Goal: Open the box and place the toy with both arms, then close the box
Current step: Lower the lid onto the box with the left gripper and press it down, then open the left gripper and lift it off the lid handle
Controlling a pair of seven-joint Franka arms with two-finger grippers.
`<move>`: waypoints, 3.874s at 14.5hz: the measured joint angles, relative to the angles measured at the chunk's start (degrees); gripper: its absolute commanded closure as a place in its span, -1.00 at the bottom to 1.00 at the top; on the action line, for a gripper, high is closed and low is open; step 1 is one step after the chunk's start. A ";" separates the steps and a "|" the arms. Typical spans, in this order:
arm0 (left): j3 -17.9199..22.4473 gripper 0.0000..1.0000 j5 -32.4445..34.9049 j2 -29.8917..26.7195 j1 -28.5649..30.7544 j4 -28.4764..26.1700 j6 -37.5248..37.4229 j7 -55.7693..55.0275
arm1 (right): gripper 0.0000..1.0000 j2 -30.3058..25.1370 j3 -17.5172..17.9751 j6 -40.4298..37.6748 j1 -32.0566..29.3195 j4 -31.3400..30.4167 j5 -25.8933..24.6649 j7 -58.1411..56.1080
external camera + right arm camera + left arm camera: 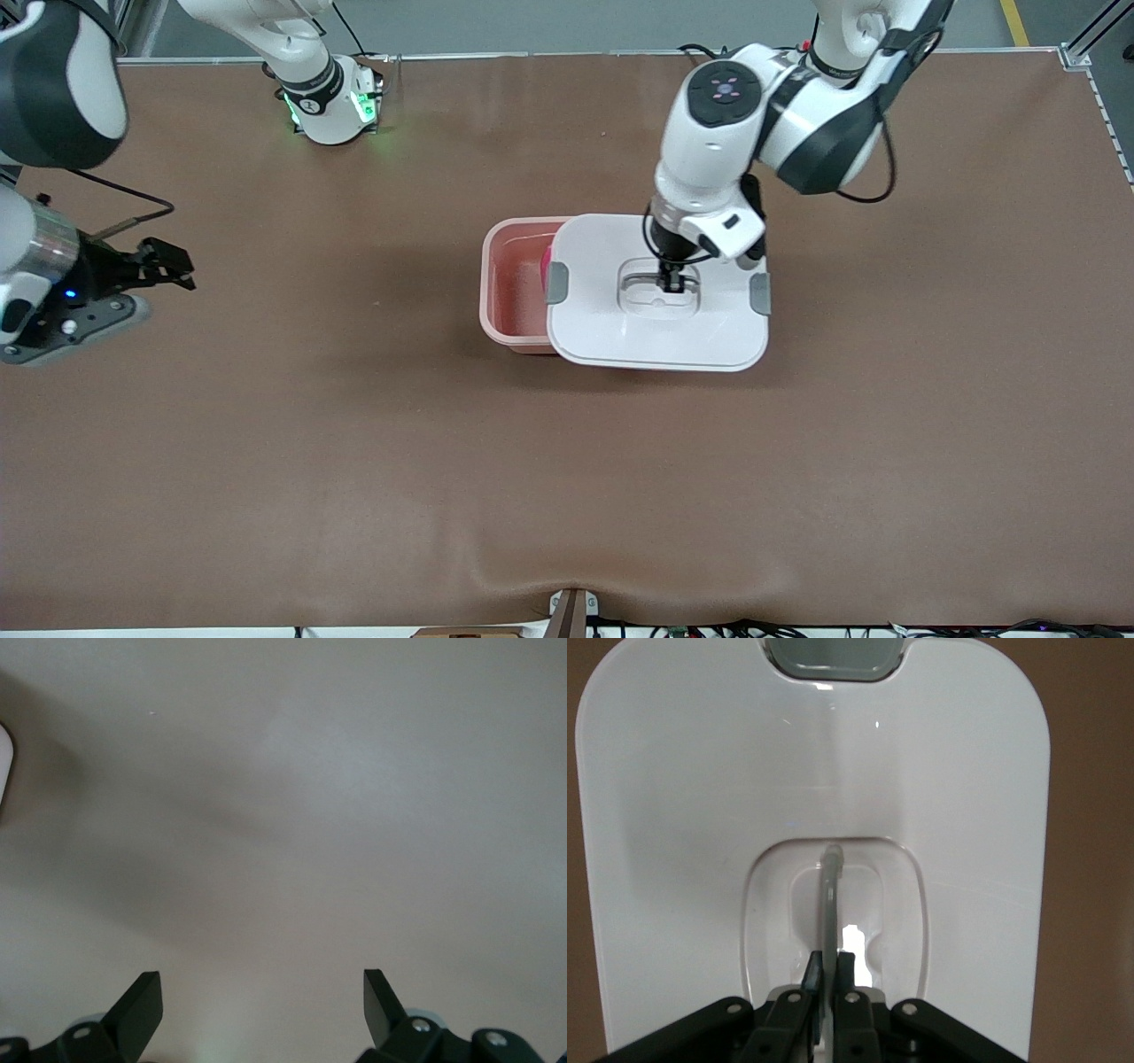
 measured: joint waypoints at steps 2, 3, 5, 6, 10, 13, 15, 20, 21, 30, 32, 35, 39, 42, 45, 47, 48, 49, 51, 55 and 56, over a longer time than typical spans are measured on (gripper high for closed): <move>0.01 1.00 2.74 3.61 -2.62 1.62 0.41 -4.67 | -1.00 -2.02 -0.03 -0.64 -0.72 -1.30 0.02 1.87; 0.03 1.00 3.93 5.20 -3.64 2.43 0.84 -6.66 | -1.00 -3.01 -0.03 -1.33 -0.77 -1.86 0.03 3.18; 0.01 1.00 6.00 7.50 -5.55 3.78 1.62 -10.12 | -1.00 -4.81 -0.06 -2.61 -1.03 -2.82 0.03 5.36; 0.02 1.00 6.56 8.19 -6.51 4.11 2.21 -11.71 | -1.00 -5.69 -0.07 -2.66 -1.56 -3.36 0.03 6.03; 0.01 1.00 8.28 9.26 -8.74 4.57 4.03 -16.61 | -1.00 -9.16 -0.08 -2.66 -5.55 -6.68 1.08 7.58; 0.00 1.00 8.44 9.26 -9.85 4.76 4.10 -17.25 | -1.00 -12.08 0.30 -2.65 -5.73 -10.03 4.78 14.24; 0.01 1.00 8.95 9.33 -10.48 4.74 4.09 -17.52 | -1.00 -13.51 0.46 -1.93 -5.73 -11.69 6.08 17.41; 0.01 1.00 10.52 10.23 -11.73 4.56 4.09 -17.99 | -1.00 -13.90 1.16 -0.38 -5.42 -12.61 6.60 22.60; 0.01 1.00 10.62 10.50 -11.87 4.53 4.11 -18.14 | -1.00 -13.92 1.30 -0.37 -5.38 -12.61 6.60 22.91; 0.01 1.00 10.88 10.88 -12.40 4.13 4.55 -19.96 | -1.00 -14.36 1.32 -0.32 -5.42 -12.42 4.78 23.00; 0.01 1.00 10.89 10.88 -12.68 3.90 4.55 -20.04 | -1.00 -14.40 1.35 -0.73 -5.42 -12.39 4.78 23.09; 0.01 1.00 10.92 10.88 -13.09 3.32 4.55 -20.19 | -1.00 -14.39 1.30 -0.89 -5.44 -12.37 4.79 23.69; 0.03 1.00 12.05 10.97 -13.11 2.74 4.97 -20.33 | -1.00 -14.40 1.27 -0.75 -5.46 -11.53 4.80 23.79; 0.12 1.00 12.12 11.00 -12.98 2.68 5.34 -20.44 | -1.00 -14.40 1.29 -0.75 -5.45 -11.05 4.81 23.79; 0.14 1.00 12.12 11.04 -12.93 2.67 5.41 -20.45 | -1.00 -14.40 1.26 -0.75 -5.46 -10.91 4.81 23.79; 0.15 0.74 12.12 11.04 -12.93 2.67 5.44 -20.46 | -1.00 -14.39 1.26 -0.75 -5.46 -10.91 4.81 23.79; 0.16 -0.10 12.12 11.04 -12.93 2.68 5.44 -20.46 | -1.00 -14.39 1.26 -0.73 -5.46 -10.91 4.81 23.79; 0.22 -0.99 12.17 11.04 -12.90 2.70 5.43 -20.46 | -1.00 -14.38 1.25 -0.67 -5.46 -10.89 4.80 23.79; 0.28 -1.00 12.22 11.00 -12.71 3.31 5.39 -20.46 | -1.00 -14.38 1.24 -0.52 -5.46 -10.59 4.80 23.79; 0.34 -1.00 12.34 9.38 -12.22 6.17 4.42 -18.16 | -1.00 -14.26 1.24 -0.51 -5.47 -10.15 4.80 23.79; 0.50 -1.00 12.34 8.79 -11.67 6.42 4.18 -17.11 | -1.00 -14.21 1.23 -0.51 -5.47 -10.14 4.81 23.79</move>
